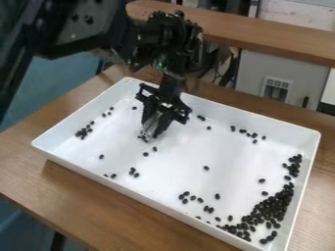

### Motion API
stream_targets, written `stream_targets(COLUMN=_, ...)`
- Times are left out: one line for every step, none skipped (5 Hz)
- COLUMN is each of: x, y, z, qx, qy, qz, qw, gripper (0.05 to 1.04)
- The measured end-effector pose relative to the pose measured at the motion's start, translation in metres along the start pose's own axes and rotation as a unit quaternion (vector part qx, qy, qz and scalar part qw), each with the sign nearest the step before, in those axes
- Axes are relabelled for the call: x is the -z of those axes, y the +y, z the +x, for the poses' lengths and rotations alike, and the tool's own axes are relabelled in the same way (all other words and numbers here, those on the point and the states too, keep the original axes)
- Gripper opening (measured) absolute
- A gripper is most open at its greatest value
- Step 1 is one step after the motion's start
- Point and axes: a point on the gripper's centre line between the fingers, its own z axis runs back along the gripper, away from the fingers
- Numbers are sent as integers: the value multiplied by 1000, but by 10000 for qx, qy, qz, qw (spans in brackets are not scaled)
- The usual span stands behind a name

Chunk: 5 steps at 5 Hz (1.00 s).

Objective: Sweep into pile

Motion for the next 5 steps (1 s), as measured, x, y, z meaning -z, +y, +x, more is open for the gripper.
stream_targets(x=-2, y=-14, z=-1, qx=108, qy=99, qz=-267, qw=9995, gripper=391)
stream_targets(x=-8, y=-52, z=-6, qx=641, qy=93, qz=-322, qw=9974, gripper=391)
stream_targets(x=-16, y=-99, z=-18, qx=1238, qy=-26, qz=-271, qw=9919, gripper=390)
stream_targets(x=-17, y=-110, z=-22, qx=1367, qy=-33, qz=-246, qw=9903, gripper=390)
stream_targets(x=-21, y=-132, z=-32, qx=1583, qy=-36, qz=-243, qw=9871, gripper=390)
